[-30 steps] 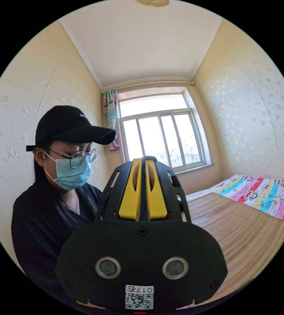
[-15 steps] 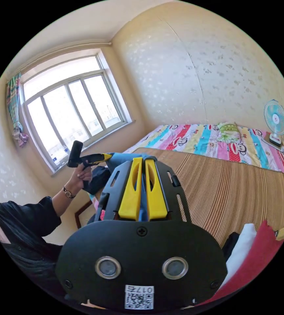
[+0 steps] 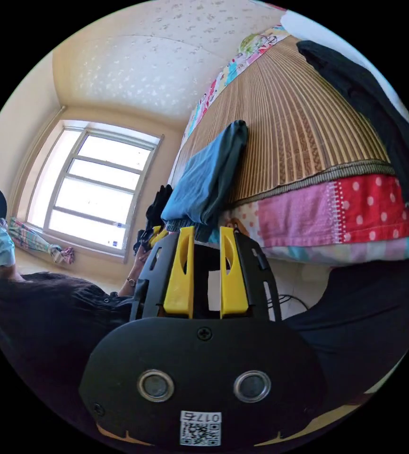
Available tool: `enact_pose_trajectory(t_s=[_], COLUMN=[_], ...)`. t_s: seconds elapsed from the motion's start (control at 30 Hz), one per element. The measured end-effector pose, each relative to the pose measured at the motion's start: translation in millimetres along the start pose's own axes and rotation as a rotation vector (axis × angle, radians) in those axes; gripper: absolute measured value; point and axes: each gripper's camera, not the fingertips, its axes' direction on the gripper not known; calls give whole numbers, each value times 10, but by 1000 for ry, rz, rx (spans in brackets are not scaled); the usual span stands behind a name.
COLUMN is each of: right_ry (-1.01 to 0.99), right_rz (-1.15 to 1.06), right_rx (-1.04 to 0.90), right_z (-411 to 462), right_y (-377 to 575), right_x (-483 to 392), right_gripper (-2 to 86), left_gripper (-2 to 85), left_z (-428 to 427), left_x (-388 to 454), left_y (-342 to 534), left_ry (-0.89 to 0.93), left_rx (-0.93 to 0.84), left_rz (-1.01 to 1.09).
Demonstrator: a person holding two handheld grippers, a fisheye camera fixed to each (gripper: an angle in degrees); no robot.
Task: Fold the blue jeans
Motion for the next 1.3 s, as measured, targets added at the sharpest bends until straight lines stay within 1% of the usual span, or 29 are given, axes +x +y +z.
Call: enact_pose_trajectory(t_s=[0.07,0.13,0.2,0.27,0.33,0.37,0.4,0.43,0.47,0.5,0.6,0.67,0.7,0.77,0.8,0.83,0.87,0.9,0.93,0.97,1.0,1.03,1.07,1.1,1.13,1.17,1.2,1.27,1.3], right_ry=[3,24,59,92,35,56,71,62,-22,-61,-135,-184,-184,-91,-52,21,84,112,171,241,279,364,448,493,566,614,641,807,851], right_rz=[-15,-39,-51,-13,34,35,27,11,35,52,-6,-109,-134,-263,-298,-362,-417,-441,-491,-545,-564,-587,-582,-561,-493,-376,-307,15,88], right_rx=[62,57,21,-68,-158,-131,-135,-173,-212,-212,-157,-60,-35,40,63,116,171,201,263,318,345,401,450,474,506,528,538,580,577], right_z=[-133,-78,117,561,943,1033,1072,1149,1190,1176,850,369,233,-363,-528,-879,-1254,-1448,-1848,-2221,-2402,-2747,-3063,-3222,-3504,-3758,-3864,-4065,-4050], right_y=[-280,-622,-970,-1333,-1459,-1456,-1449,-1422,-1369,-1329,-1074,-932,-917,-903,-897,-875,-846,-829,-793,-759,-745,-726,-728,-741,-776,-811,-819,-738,-693], right_x=[-65,-150,-190,-127,-99,-189,-243,-312,-296,-280,-413,-676,-751,-1171,-1297,-1549,-1791,-1905,-2127,-2324,-2413,-2563,-2651,-2658,-2594,-2416,-2293,-1629,-1445], right_gripper=[132,158,172,174,165,153,138,109,88,77,56,51,50,50,50,50,50,51,52,53,55,59,69,74,84,98,106,127,126], left_gripper=[139,166,180,178,166,162,156,150,146,137,119,114,111,110,110,110,110,111,113,115,121,130,137,150,150,150,147,136,128], left_z=[36,246,508,806,1173,1236,1260,1241,1214,1148,1120,1225,1343,1576,1752,1959,2072,2310,2557,2691,2981,3294,3447,3714,3929,4014,4134,4193,4153], left_x=[100,163,121,72,11,10,59,136,186,309,718,1065,1373,1903,2252,2619,2804,3181,3557,3746,4090,4363,4458,4547,4517,4464,4295,3930,3634], left_y=[-365,-839,-1095,-1208,-1131,-1075,-952,-826,-763,-636,-415,-404,-433,-499,-551,-604,-630,-676,-707,-714,-717,-689,-660,-568,-422,-330,-122,204,406], left_ry=[-33,-116,-144,-59,61,61,44,21,16,19,89,124,132,158,202,259,288,336,364,373,380,372,356,312,272,253,212,148,105], left_rx=[-20,-75,-151,-240,-363,-378,-355,-346,-339,-317,-305,-312,-315,-321,-325,-332,-336,-349,-363,-369,-402,-464,-497,-550,-596,-618,-654,-690,-711], left_rz=[50,84,69,69,20,8,18,37,51,84,162,216,277,393,459,530,565,633,705,743,797,832,841,839,827,822,818,818,817])
